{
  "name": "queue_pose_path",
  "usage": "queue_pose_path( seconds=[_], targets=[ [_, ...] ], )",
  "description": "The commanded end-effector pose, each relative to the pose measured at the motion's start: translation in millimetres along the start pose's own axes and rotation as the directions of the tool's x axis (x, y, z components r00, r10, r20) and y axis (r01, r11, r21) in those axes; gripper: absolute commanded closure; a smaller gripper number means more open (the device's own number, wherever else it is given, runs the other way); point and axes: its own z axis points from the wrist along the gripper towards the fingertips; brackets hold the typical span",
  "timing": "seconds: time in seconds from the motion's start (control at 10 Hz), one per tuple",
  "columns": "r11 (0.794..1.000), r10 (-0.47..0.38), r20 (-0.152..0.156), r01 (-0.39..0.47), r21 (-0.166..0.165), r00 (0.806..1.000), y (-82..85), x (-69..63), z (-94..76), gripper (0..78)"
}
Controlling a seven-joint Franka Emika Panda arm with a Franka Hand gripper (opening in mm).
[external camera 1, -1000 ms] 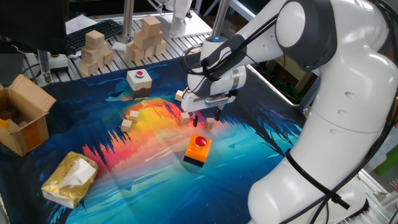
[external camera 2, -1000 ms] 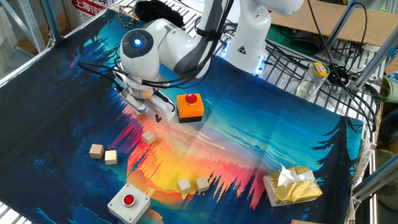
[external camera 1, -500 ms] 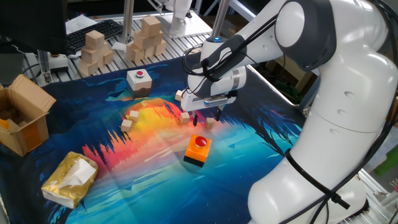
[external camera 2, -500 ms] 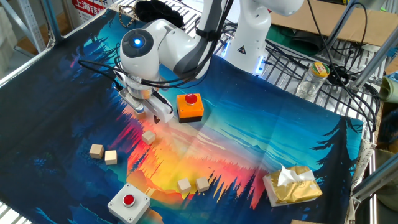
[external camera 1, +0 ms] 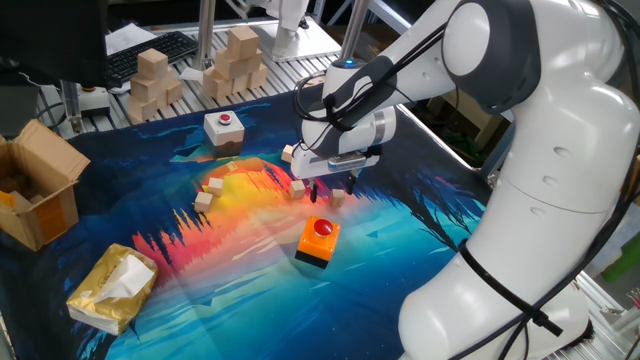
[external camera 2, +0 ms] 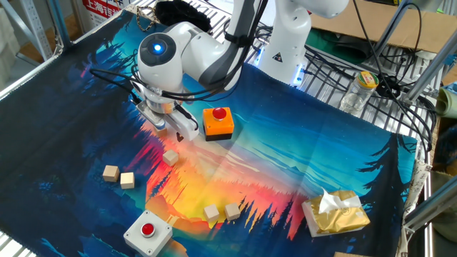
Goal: Stack the blocks into a pyramid shape
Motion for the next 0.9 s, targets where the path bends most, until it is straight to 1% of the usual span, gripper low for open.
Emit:
queue_pose_path(
  seconds=[0.1, 0.2, 0.3, 0.6, 0.7, 0.8, 0.9],
  targets=[
    [0.984, 0.177, -0.019, -0.177, -0.018, 0.984, -0.4, -0.6, -0.8, 0.1],
    [0.984, 0.177, -0.02, -0.177, -0.017, 0.984, -0.4, -0.6, -0.8, 0.1],
    [0.984, 0.179, -0.016, -0.179, -0.007, 0.984, -0.4, -0.6, -0.8, 0.1],
    [0.988, 0.156, -0.017, -0.156, -0.009, 0.988, -0.8, -0.5, -0.8, 0.1],
    [0.989, 0.151, -0.016, -0.151, -0.009, 0.988, -5.9, 1.4, 0.4, 0.1],
    [0.99, 0.143, -0.014, -0.143, -0.01, 0.99, -15.7, 5.6, 3.8, 0.1],
    [0.991, 0.137, -0.013, -0.137, -0.01, 0.991, -22.2, 8.7, 5.8, 0.1]
  ],
)
